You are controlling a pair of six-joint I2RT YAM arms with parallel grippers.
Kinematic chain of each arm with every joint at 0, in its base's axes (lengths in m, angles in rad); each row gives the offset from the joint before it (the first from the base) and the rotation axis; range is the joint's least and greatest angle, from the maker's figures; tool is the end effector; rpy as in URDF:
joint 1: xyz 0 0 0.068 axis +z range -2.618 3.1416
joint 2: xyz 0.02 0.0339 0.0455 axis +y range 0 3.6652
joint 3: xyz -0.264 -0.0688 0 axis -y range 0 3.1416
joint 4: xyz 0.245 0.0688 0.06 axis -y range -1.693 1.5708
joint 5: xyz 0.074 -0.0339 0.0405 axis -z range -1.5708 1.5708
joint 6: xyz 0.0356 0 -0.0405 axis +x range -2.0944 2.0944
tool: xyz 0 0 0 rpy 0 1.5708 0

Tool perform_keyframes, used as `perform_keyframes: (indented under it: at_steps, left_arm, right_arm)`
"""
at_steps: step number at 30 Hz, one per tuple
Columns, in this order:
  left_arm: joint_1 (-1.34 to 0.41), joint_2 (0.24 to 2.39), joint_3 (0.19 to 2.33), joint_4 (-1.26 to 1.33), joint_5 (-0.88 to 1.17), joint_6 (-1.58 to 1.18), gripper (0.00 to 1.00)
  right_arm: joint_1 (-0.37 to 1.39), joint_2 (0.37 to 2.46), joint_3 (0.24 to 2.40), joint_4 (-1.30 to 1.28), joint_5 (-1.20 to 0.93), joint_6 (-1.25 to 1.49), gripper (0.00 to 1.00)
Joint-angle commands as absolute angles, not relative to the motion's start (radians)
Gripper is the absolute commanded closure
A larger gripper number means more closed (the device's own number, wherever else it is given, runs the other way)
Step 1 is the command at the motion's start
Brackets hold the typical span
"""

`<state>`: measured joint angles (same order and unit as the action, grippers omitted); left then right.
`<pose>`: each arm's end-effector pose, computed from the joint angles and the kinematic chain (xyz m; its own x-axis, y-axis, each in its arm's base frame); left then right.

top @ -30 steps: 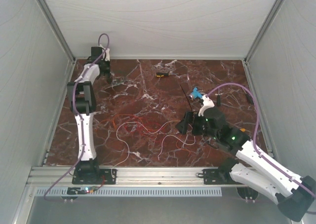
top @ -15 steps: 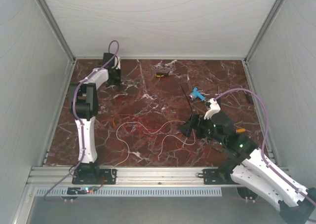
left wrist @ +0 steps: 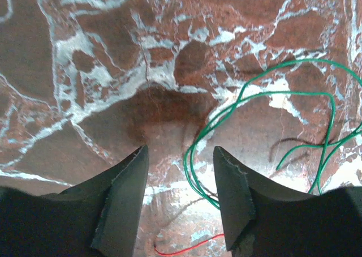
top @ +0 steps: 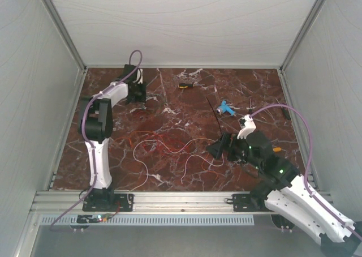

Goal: Zip-tie the wires
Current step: Pick up the cable at the center of the board.

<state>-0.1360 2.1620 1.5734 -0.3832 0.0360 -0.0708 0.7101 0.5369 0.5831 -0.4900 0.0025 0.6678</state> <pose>0.4615 -0.0645 0.1561 -0.8272 0.0418 -0.5603 0.0973 0.9928 -0.0695 0.1017 0.0874 0.2727 -0.6583 0.2507 -0.7098 -0.3089 0.7699 0.5584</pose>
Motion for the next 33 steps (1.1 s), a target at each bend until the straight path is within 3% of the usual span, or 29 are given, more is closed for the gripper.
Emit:
perform_keyframes:
  at_steps: [1,20,22,25,33]
  left_arm:
    - [-0.13,2.194,1.647,-0.352,0.044,-0.015,0.51]
    - [-0.141,2.292,1.73,-0.352,0.112,0.018,0.7]
    - [-0.149,2.295,1.723,-0.346,0.107,0.02,0.78]
    - [-0.157,2.291,1.717,-0.336,0.089,0.02,1.0]
    - [-0.17,2.141,1.704,-0.217,-0.002,0.039,1.0]
  right_arm:
    - [0.706,0.528,0.571,-0.49,-0.004,0.684,0.02]
    - [0.704,0.573,0.565,-0.476,0.003,0.67,0.02]
    - [0.705,0.577,0.566,-0.475,0.003,0.671,0.02]
    - [0.704,0.578,0.566,-0.478,0.002,0.669,0.02]
    - [0.705,0.578,0.569,-0.477,0.005,0.666,0.02]
